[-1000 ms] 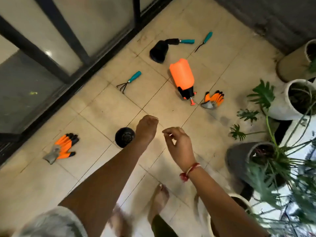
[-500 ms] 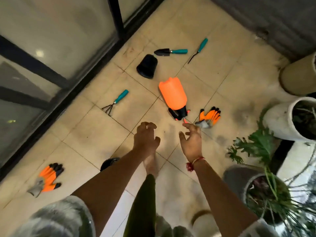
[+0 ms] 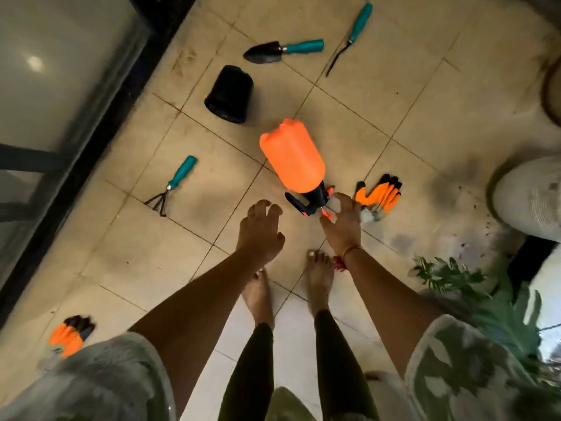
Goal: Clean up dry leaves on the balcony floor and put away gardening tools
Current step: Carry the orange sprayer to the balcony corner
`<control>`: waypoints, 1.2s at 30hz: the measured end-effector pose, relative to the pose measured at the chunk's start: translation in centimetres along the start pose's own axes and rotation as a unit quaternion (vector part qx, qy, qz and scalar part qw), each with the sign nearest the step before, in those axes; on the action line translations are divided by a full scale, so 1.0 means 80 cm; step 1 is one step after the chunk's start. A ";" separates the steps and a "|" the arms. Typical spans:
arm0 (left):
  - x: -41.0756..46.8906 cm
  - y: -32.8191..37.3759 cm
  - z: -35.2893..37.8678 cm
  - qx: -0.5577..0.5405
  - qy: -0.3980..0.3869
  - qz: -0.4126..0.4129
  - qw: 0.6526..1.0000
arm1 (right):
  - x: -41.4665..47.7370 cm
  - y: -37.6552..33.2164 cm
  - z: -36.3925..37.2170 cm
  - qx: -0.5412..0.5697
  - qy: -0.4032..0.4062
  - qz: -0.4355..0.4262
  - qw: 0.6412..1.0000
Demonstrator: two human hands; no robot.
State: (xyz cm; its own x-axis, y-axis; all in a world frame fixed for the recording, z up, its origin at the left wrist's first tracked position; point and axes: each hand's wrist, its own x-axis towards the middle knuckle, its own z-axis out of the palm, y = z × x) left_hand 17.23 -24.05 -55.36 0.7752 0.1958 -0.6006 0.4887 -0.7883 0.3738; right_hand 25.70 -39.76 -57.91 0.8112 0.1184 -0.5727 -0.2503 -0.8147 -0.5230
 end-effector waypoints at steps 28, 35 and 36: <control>0.164 -0.017 0.178 0.312 -0.066 0.111 0.941 | 0.198 0.097 0.106 -0.237 -0.137 0.046 0.961; 0.140 0.003 0.127 0.317 -0.017 0.091 0.944 | 0.155 0.043 0.070 -0.155 -0.139 0.054 0.977; 0.136 0.006 0.116 0.294 -0.008 0.090 0.951 | 0.146 0.033 0.061 -0.146 -0.141 0.062 0.977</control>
State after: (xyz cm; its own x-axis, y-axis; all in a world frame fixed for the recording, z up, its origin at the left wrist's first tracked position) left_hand 22.19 -27.70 -68.32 0.8162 0.0218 -0.5773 0.0363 -0.9993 0.0135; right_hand 31.91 -37.78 -69.07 0.5955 0.1279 -0.7931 -0.1421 -0.9549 -0.2608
